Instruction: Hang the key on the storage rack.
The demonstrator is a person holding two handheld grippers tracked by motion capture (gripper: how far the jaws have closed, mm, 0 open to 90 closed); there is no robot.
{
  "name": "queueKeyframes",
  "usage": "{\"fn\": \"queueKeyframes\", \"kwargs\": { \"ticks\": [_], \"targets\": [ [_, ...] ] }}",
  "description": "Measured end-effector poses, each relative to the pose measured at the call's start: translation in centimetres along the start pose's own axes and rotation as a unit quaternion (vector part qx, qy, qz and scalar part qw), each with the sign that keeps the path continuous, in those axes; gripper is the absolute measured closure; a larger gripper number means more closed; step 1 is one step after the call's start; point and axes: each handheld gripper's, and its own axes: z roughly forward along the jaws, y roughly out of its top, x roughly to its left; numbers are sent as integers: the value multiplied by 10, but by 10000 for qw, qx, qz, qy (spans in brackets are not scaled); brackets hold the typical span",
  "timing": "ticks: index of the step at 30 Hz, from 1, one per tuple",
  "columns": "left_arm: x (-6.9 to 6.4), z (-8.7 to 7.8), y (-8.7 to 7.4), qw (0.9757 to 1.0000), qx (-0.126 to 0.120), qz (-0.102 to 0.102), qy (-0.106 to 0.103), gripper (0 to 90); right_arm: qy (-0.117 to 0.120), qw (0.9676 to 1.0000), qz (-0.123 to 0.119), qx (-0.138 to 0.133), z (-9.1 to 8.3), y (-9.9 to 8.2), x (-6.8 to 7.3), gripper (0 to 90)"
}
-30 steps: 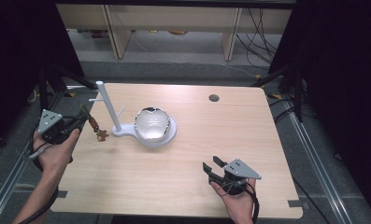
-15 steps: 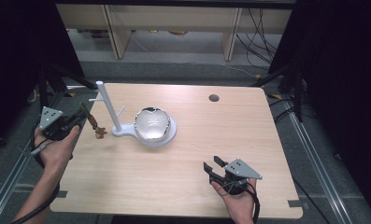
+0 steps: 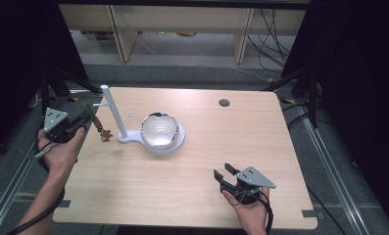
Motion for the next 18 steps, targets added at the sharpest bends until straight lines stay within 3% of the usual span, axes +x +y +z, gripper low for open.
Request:
{"fn": "queueKeyframes", "kwargs": {
  "ticks": [9, 18],
  "targets": [
    [-3, 4, 1, 10000, 23, 70, 23, 836, -44, 9999, -128, -46, 0, 0, -2, 516],
    [-7, 6, 4, 9999, 48, 121, -5, 836, -16, 10000, -22, 1, -1, 0, -1, 515]
  ]
}}
